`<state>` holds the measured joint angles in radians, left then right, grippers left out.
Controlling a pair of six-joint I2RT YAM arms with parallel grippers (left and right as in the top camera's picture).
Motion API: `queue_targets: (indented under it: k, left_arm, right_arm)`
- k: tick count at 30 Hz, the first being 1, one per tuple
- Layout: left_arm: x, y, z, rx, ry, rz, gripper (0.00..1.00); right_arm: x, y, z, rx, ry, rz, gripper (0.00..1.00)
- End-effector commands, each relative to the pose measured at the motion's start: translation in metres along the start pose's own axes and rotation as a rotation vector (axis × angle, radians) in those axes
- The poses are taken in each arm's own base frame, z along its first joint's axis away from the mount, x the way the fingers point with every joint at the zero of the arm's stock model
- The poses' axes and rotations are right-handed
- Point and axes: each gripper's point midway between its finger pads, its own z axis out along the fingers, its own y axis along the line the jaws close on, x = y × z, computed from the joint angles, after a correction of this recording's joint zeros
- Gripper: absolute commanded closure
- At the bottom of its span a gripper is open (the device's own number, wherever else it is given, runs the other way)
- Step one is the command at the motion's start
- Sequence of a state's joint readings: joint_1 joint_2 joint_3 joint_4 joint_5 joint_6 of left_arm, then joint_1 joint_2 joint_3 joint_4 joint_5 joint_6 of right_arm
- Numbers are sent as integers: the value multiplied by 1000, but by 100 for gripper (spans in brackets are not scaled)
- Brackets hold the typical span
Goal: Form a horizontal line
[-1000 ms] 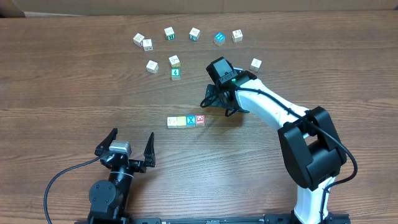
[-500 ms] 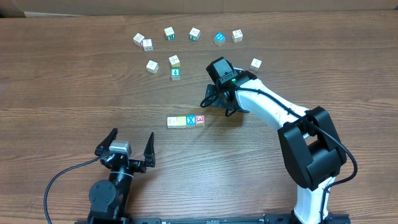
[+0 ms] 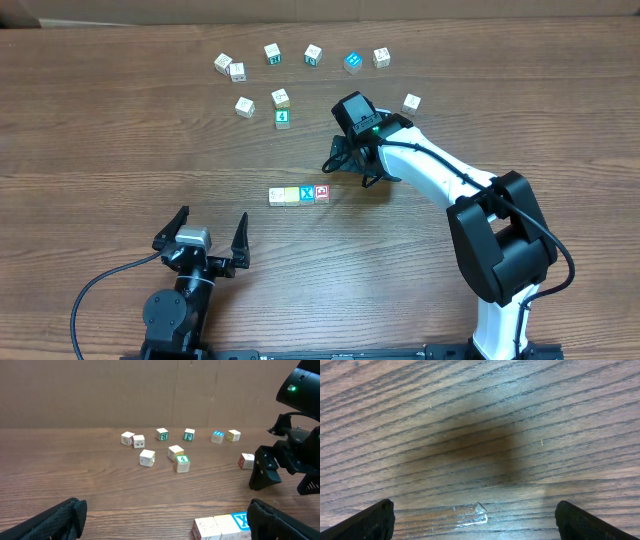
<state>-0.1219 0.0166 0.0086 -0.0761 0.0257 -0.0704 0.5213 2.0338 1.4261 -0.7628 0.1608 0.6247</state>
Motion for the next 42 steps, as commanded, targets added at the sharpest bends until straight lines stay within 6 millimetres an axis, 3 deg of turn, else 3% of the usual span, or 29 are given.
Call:
queue_targets:
  k: [1, 31, 42]
  left_arm:
    - [0, 3, 0, -12, -7, 22, 1]
    - [0, 3, 0, -12, -7, 22, 0]
    - [0, 3, 0, -12, -7, 22, 1]
  right_arm:
    - [-1, -1, -3, -2, -7, -1, 0]
    - [-2, -1, -4, -4, -10, -1, 0]
    - [-17, 5, -40, -64, -82, 13, 0]
